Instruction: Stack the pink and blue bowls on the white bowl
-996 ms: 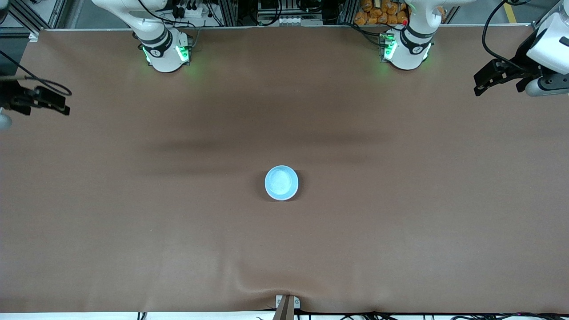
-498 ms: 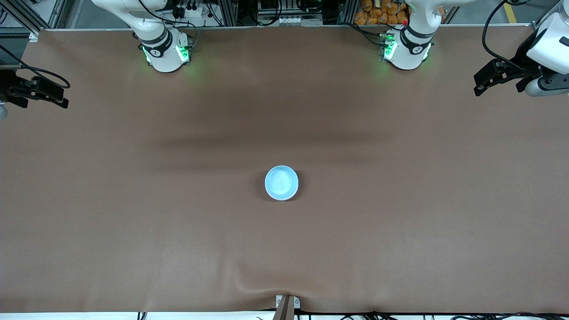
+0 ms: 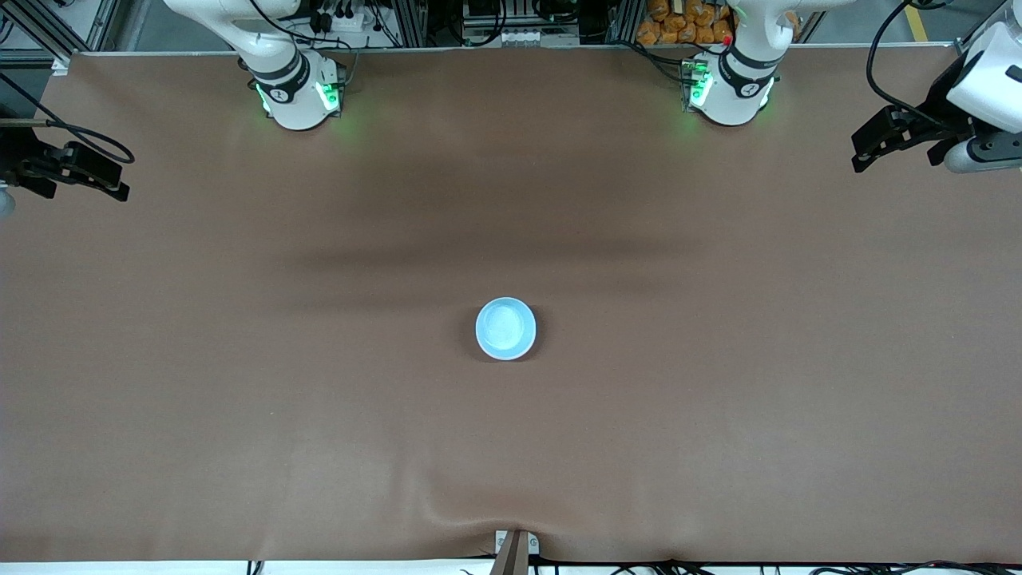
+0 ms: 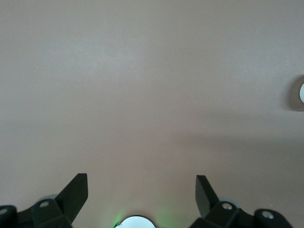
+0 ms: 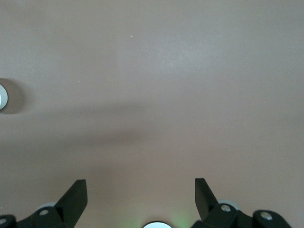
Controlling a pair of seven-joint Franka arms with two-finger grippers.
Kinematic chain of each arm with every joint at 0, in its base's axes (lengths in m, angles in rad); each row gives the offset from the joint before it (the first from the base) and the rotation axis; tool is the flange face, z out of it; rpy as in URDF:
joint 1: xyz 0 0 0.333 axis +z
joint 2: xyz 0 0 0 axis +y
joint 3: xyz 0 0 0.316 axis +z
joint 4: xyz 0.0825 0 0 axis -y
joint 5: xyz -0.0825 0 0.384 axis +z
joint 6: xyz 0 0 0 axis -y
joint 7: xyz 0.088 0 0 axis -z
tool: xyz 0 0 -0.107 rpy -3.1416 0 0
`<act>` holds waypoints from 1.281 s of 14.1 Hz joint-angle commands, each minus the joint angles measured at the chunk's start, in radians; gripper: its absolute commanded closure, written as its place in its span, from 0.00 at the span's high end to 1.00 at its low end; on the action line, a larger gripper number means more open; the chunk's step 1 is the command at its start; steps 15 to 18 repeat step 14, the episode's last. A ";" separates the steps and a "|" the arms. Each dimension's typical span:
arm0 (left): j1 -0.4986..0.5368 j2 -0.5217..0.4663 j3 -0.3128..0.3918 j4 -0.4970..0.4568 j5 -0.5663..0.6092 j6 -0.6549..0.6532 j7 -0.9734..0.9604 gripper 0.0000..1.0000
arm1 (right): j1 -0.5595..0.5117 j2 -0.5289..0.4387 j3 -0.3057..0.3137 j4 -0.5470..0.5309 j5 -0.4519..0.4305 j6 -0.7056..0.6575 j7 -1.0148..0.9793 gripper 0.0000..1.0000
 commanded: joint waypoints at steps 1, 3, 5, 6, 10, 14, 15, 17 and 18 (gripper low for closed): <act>0.008 -0.019 0.001 -0.002 -0.021 -0.017 0.027 1.00 | 0.006 -0.001 -0.006 0.013 -0.008 -0.003 0.009 1.00; 0.008 -0.019 0.001 -0.001 -0.021 -0.016 0.027 1.00 | 0.006 -0.001 -0.006 0.008 -0.009 -0.008 0.008 1.00; 0.008 -0.018 0.001 0.010 -0.023 -0.016 0.010 1.00 | 0.008 0.002 -0.006 0.004 -0.009 -0.008 0.008 1.00; 0.008 -0.019 0.003 0.011 -0.023 -0.016 0.004 1.00 | 0.008 0.002 -0.006 0.005 -0.009 -0.008 0.008 1.00; 0.008 -0.015 0.004 0.031 -0.023 -0.016 -0.056 1.00 | -0.008 0.002 -0.006 0.007 -0.009 0.000 0.006 1.00; 0.010 -0.004 0.009 0.048 -0.023 -0.017 -0.048 1.00 | -0.008 0.002 -0.006 0.004 -0.009 -0.009 0.006 1.00; 0.010 -0.004 0.009 0.048 -0.023 -0.017 -0.048 1.00 | -0.008 0.002 -0.006 0.004 -0.009 -0.009 0.006 1.00; 0.010 -0.004 0.009 0.048 -0.023 -0.017 -0.048 1.00 | -0.008 0.002 -0.006 0.004 -0.009 -0.009 0.006 1.00; 0.010 -0.004 0.009 0.048 -0.023 -0.017 -0.048 1.00 | -0.008 0.002 -0.006 0.004 -0.009 -0.009 0.006 1.00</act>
